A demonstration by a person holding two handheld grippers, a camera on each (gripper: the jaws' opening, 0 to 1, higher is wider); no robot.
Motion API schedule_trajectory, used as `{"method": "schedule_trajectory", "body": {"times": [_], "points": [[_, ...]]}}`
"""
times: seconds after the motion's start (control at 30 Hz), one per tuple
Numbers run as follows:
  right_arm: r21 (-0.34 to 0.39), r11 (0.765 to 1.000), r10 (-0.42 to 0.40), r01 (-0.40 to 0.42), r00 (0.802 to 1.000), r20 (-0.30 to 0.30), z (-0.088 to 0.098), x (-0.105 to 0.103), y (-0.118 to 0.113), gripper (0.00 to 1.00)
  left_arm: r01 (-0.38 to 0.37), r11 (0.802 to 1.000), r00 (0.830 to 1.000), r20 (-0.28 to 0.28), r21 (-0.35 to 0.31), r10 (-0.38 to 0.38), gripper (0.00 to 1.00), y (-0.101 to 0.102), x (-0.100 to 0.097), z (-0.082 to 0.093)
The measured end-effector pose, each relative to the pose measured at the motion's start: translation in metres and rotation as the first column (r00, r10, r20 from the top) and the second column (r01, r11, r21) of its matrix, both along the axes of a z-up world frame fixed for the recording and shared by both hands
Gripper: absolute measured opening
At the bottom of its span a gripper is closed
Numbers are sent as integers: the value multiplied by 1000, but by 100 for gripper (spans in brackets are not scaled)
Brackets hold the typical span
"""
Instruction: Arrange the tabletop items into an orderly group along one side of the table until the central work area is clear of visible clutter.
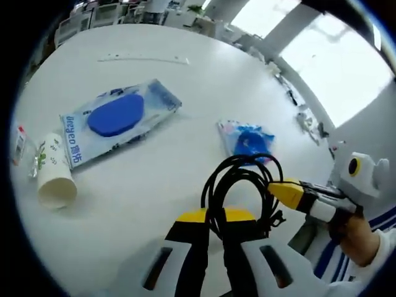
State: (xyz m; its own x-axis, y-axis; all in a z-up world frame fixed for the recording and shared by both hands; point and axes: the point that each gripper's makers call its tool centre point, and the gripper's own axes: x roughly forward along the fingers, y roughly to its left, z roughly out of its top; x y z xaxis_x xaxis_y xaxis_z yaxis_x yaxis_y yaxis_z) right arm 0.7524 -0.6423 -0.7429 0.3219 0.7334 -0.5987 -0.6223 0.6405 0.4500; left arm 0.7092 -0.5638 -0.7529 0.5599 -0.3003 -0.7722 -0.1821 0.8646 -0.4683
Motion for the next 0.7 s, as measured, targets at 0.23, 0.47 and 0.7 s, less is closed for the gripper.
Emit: {"method": "schedule_trajectory", "body": {"times": [0.23,0.47,0.7], "points": [[-8,1000,-22,22,1000,-11,-5,5,-14,0,18,1000,1000,-13,-13,-18,2,-13,8,-6],[-18,999,-38,37,999,-25,-15,16,-26,0,22,999,999,-24,-29,-23,3,-25,15,-13],[-32,999,-46,44,998,-42,-27,19,-34,0,32,999,999,-40,-35,-34,3,-33,17,-21]]}}
